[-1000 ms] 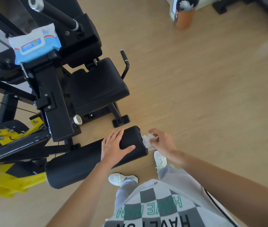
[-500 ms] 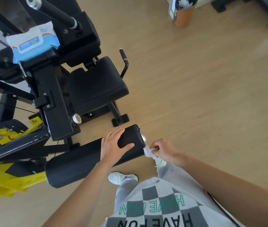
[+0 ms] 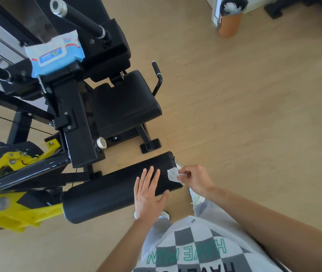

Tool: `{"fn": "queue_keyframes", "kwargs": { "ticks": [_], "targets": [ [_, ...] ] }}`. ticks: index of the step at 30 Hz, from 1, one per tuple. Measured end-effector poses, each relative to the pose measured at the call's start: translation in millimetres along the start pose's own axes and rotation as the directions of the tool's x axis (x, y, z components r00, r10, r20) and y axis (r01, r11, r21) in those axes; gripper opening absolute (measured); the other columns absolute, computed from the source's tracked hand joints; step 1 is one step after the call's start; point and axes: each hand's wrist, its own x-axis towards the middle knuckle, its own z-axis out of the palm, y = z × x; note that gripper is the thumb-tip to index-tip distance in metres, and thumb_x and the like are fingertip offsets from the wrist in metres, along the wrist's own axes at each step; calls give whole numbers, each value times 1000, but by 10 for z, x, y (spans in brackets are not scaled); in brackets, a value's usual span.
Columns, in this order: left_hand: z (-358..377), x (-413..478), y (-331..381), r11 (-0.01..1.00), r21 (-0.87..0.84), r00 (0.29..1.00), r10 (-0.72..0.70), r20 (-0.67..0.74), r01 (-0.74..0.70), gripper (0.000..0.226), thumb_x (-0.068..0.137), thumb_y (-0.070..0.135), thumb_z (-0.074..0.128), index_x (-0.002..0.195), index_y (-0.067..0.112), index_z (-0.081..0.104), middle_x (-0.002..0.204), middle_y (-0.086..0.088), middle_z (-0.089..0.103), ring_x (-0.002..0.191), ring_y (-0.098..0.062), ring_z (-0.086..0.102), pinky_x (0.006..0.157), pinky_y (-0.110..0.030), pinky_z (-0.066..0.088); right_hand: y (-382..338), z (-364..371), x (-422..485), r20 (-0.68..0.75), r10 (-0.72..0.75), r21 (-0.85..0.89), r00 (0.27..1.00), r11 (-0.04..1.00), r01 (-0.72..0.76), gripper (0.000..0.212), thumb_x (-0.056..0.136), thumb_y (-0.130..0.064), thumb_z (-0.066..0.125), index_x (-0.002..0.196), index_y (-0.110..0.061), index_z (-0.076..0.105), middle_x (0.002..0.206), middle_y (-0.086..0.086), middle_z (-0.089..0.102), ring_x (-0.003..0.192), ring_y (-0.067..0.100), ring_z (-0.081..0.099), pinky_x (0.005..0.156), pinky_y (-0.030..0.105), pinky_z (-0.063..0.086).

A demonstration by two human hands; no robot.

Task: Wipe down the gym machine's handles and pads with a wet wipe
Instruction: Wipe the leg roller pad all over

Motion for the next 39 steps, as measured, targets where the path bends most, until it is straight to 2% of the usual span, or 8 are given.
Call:
{"fn": "queue_keyframes", "kwargs": {
  "ticks": [3, 6, 12, 18, 22, 28, 33, 39],
  "targets": [
    [-29, -1, -66, 1000, 1, 999, 21, 30, -21, 77, 89, 35, 75, 157, 28, 39, 167, 8, 28, 158, -13, 13, 129, -32, 2, -15, -105, 49, 78, 19, -44, 997, 999, -15, 18, 89, -14, 76, 74, -24, 73, 64, -22, 61, 61, -2, 58, 61, 10, 40],
    [-39, 45, -97, 1000, -14, 999, 23, 40, -23, 73, 91, 36, 72, 157, 27, 40, 167, 9, 28, 158, -11, 13, 129, -35, 5, -79, -199, 139, 88, 23, -53, 996, 998, -19, 3, 87, -14, 77, 90, -14, 78, 79, -10, 70, 74, 8, 64, 67, 17, 46],
    [-155, 321, -93, 981, -171, 993, -78, 89, 93, 63, 97, 35, 65, 155, 26, 43, 165, 11, 30, 156, -4, 12, 130, -41, 8, -340, -74, 282, -128, -166, -103, 978, 983, 153, 36, 93, -16, 73, 129, -14, 68, 116, 3, 72, 100, 19, 67, 89, 30, 55],
    [-365, 266, -343, 960, -69, 948, -280, -149, 272, 51, 95, 28, 71, 144, 20, 58, 161, -1, 42, 153, -24, 31, 126, -50, 23, -447, 239, 307, 107, -440, -302, 891, 840, 451, 24, 97, -7, 54, 109, -12, 74, 103, 6, 71, 89, 16, 56, 78, 30, 45],
    [-486, 69, -629, 844, 41, 840, -527, -128, 535, 69, 93, 64, 57, 152, 28, 46, 166, -5, 31, 156, -30, 16, 123, -54, 17, -566, 429, 301, 230, -438, -360, 869, 791, 494, 38, 99, -6, 57, 136, -13, 64, 133, 6, 67, 125, 17, 58, 109, 29, 44],
    [-602, -92, -1013, 899, 15, 899, -437, -42, 438, 65, 94, 60, 58, 152, 35, 46, 163, 0, 36, 152, -25, 22, 119, -52, 19, -713, 664, 295, 286, -372, -279, 883, 849, 448, 69, 95, 7, 52, 153, -28, 39, 148, -8, 54, 109, 15, 68, 99, 30, 54],
    [-792, -195, -1419, 953, -44, 952, -301, -54, 299, 52, 95, 43, 66, 144, 26, 58, 156, 3, 47, 145, -21, 38, 118, -44, 25, -934, 1000, 342, 194, -355, -405, 914, 820, 405, 49, 100, -3, 52, 147, -17, 51, 137, 4, 61, 114, 18, 64, 103, 27, 48],
    [-1026, -433, -2091, 870, 49, 867, -481, -133, 490, 50, 91, 52, 69, 136, 31, 63, 153, -2, 51, 144, -27, 37, 107, -54, 32, -1251, 1669, 391, 241, -399, -449, 885, 762, 466, 51, 95, 1, 65, 142, -16, 58, 137, 2, 63, 112, 19, 66, 105, 37, 51]
  ]
}}
